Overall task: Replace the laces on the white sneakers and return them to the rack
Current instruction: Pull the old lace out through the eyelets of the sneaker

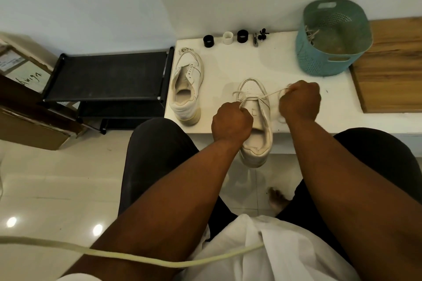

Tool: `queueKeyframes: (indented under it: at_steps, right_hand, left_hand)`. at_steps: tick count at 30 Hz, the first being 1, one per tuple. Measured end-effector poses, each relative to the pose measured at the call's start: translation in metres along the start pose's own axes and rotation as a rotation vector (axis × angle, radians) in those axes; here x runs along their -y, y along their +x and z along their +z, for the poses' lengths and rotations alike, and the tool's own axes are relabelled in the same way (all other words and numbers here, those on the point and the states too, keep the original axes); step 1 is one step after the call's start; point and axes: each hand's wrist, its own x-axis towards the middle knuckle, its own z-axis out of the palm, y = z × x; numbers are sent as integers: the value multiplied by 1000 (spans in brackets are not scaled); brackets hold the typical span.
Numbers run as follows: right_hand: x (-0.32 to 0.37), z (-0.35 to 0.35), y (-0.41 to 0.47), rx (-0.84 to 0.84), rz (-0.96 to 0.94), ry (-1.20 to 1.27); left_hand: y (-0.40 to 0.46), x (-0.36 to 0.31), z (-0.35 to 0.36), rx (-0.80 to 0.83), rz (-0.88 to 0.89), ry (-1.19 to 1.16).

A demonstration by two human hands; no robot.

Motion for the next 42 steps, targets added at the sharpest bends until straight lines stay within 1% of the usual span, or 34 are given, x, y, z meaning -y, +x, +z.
queueKeyframes:
  at_steps: [1,2,3,4,5,8,9,11,13,15,17,19,22,23,24,25,28,29,31,33,35,37,38,40,42]
  right_hand:
    - [-4,-4,7,-30,93,25]
    - [-7,-8,13,-20,158,49]
    - [-8,-9,16,8,183,74]
    - [-7,-8,15,42,167,99]
    - [-5,-6,11,78,109,113]
    - [1,5,-7,213,-177,96]
    - [3,9,-12,246,-226,68]
    - [3,14,-16,281,-250,42]
    - [2,16,-16,269,-269,47]
    - [3,16,-13,249,-281,-7]
    - [5,15,-12,249,-244,-97]
    - [4,10,-9,196,-174,-169]
    - [2,-5,1,73,38,-130]
    - [2,-8,4,61,83,-105]
    - [3,-9,4,75,83,-70]
    - [4,-8,2,114,38,-36]
    - [5,5,-10,278,-185,5]
    - [5,8,-13,300,-232,15]
    - [5,12,-14,270,-278,18]
    - [6,10,-14,239,-283,-9]
    - [8,9,-13,254,-265,-56]
    - [9,7,-13,213,-211,-137]
    - [8,5,-10,162,-150,-159]
    - [3,-4,-2,69,32,-159]
    - [-2,-10,5,48,134,-156]
  left_hand:
    - [0,0,0,-3,1,1]
    - [0,0,0,-6,0,2]
    - [0,1,1,-9,-5,2]
    - [1,1,1,-10,-11,0]
    - [1,1,2,-11,-14,-2]
    - [1,-2,1,-8,-6,-3]
    - [1,-2,1,-9,-3,0]
    - [1,0,2,-10,5,3]
    - [1,2,3,-10,11,-6]
    - [2,2,2,-9,6,-12]
    - [2,1,2,-12,0,-4]
    - [2,0,2,-12,-6,-6]
    - [1,1,3,-10,3,-12]
    - [1,1,2,-10,5,-12]
    - [1,2,2,-10,1,-15]
    - [2,2,2,-7,-4,-20]
    - [1,1,3,-7,3,-26]
    - [1,1,3,-12,10,-25]
    - [2,2,3,-24,17,-16]
    - [2,3,3,-24,19,-11]
    - [2,2,3,-18,20,-8]
    - [2,1,3,-15,26,-6]
    - [2,1,2,-13,26,-5]
    - [2,1,1,-7,23,-4]
    - [2,2,1,-3,20,-1]
